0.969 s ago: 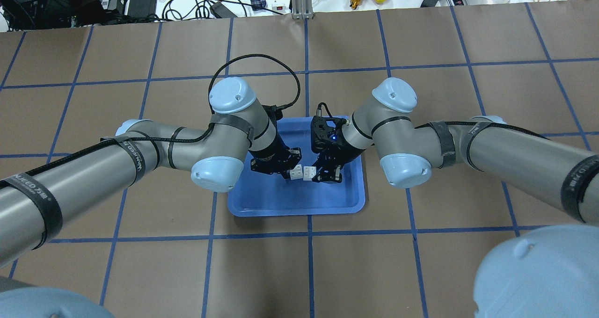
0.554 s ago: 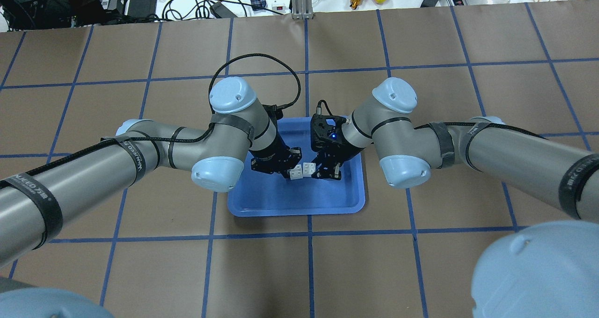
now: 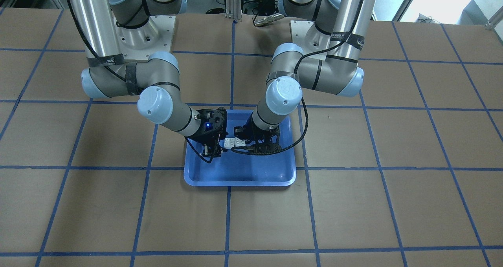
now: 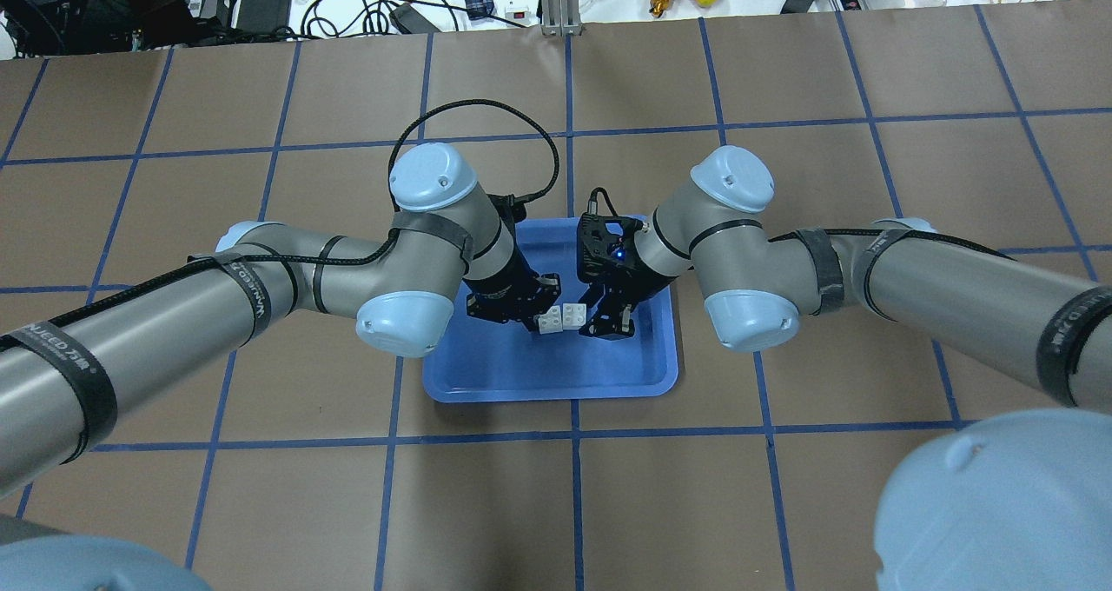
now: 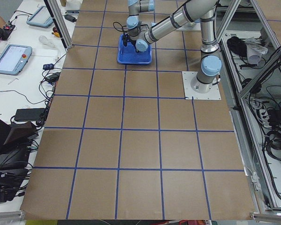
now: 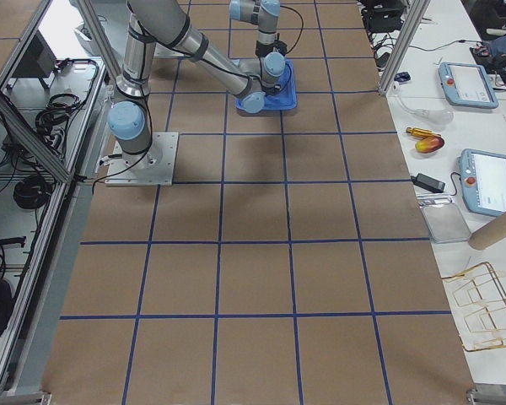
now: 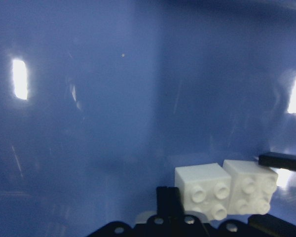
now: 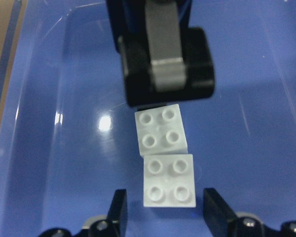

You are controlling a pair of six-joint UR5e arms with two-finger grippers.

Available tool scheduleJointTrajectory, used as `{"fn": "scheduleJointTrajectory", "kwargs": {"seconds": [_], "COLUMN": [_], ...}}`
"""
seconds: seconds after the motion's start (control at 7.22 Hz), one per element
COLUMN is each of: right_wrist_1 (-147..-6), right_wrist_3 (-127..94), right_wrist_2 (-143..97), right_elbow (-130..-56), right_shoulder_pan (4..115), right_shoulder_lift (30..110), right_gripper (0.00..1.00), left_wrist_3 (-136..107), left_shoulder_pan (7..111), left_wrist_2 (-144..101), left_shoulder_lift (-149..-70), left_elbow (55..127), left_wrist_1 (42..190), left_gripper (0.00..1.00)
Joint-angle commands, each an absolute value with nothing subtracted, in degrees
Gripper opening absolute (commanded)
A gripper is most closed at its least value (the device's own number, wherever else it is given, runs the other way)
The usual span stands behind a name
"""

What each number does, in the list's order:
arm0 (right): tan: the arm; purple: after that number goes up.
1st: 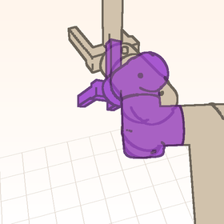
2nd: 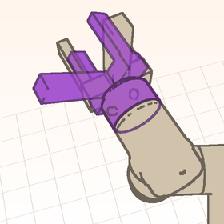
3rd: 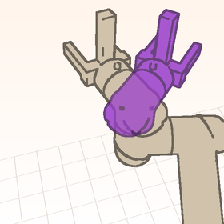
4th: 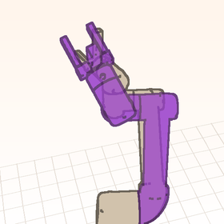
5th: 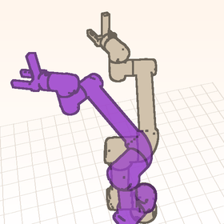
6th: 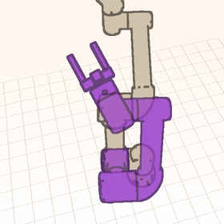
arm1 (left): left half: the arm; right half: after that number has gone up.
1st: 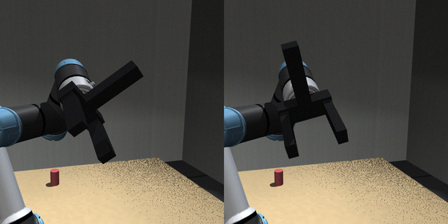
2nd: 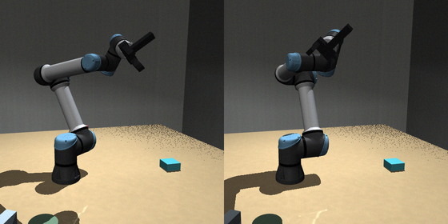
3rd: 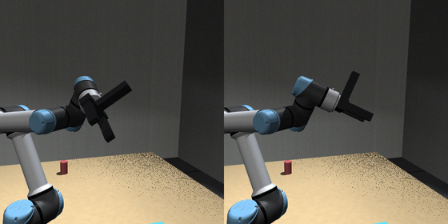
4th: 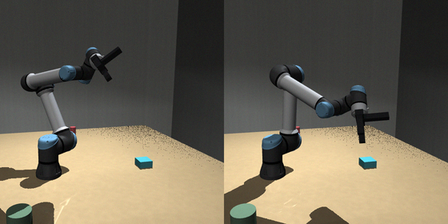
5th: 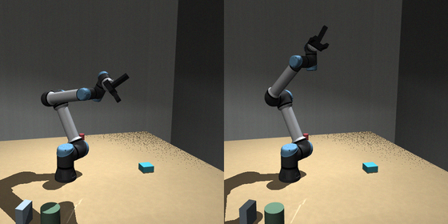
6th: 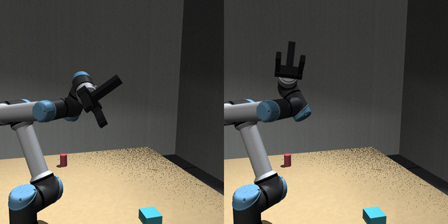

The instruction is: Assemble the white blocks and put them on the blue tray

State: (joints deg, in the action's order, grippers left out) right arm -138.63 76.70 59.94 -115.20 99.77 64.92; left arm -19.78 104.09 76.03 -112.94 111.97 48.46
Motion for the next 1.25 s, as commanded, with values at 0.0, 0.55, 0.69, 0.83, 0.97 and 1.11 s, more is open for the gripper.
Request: {"fn": "scheduleJointTrajectory", "kwargs": {"seconds": [0.0, 0.55, 0.69, 0.83, 0.97, 1.11], "right_wrist_1": [-138.5, -138.3, -137.3, -135.9, -132.1, -129.2], "right_wrist_3": [74.7, 62.6, 57.0, 56.1, 52.1, 44.0], "right_wrist_2": [61.3, 61.6, 65.4, 68.4, 68.6, 70.6], "right_elbow": [-115.1, -114.9, -115.0, -114.9, -114.6, -114.3], "right_shoulder_pan": [100.6, 100.1, 100.0, 99.8, 98.6, 97.1], "right_shoulder_lift": [65.0, 68.2, 70.6, 72.4, 74.3, 77.1], "right_gripper": [0.67, 1.0, 1.0, 1.0, 1.0, 1.0], "left_wrist_3": [-19.8, -21.2, -21.8, -21.8, -21.9, -21.9], "left_shoulder_pan": [104.2, 104.2, 104.4, 104.5, 105.1, 105.1], "left_wrist_2": [76.0, 75.9, 75.9, 75.9, 76.0, 76.0], "left_shoulder_lift": [-112.9, -112.9, -112.9, -113.0, -113.0, -112.9], "left_elbow": [112.0, 111.8, 111.8, 111.8, 111.7, 111.8], "left_wrist_1": [48.4, 47.9, 47.6, 47.5, 47.5, 47.5], "left_gripper": [0.07, 0.07, 0.07, 0.07, 0.07, 0.07]}}
